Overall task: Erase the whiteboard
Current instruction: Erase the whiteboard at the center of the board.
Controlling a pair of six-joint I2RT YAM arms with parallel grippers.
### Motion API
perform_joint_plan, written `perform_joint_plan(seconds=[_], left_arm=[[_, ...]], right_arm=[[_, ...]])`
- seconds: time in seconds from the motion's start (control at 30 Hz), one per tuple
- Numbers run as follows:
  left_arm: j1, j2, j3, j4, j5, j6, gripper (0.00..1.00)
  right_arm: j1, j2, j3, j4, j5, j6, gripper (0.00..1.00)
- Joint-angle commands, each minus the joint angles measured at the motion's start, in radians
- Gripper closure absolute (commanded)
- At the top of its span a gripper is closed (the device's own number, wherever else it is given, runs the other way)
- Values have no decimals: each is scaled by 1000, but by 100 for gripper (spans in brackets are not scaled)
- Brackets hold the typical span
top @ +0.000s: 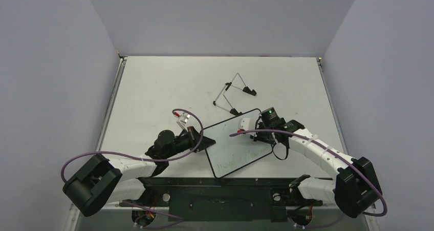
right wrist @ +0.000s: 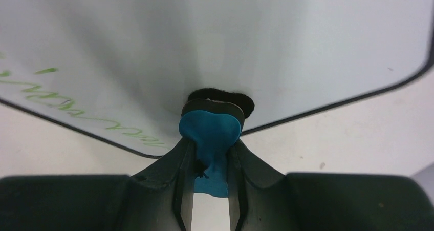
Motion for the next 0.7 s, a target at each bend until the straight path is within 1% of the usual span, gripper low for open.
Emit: perform_joint_plan(seconds=[0.0,0.03,0.1,0.17,0.2,0.27,0.33,0.4,0.43,0.57,0.67], left_arm=[[2,-37,30,124,30,3,100],[2,-36,31,124,31,3,100],[3,-34,32,125,30,3,100],[2,-35,32,125,29,5,100],[2,-36,33,124,29,6,100],[2,-42,34,115,25,10,100],[5,-52,32,100,21,15,100],[8,-64,32,86,18,19,100],[8,-65,32,81,17,22,100],[9,-68,32,84,26,23,100],[10,-61,30,89,32,25,100]], right_arm=[[-23,6,-2,160,175,123,100],[-24,6,-3,154,172,121,100],[-16,2,-5,109,82,86,100],[2,-3,-1,24,-26,18,100],[7,-7,3,-7,-103,-44,100],[24,-16,9,-126,-199,-137,100],[29,-19,13,-176,-240,-187,100],[29,-12,11,-173,-215,-190,100],[29,-7,8,-159,-191,-154,100],[10,59,10,-20,51,7,100],[-17,83,20,97,166,110,100]])
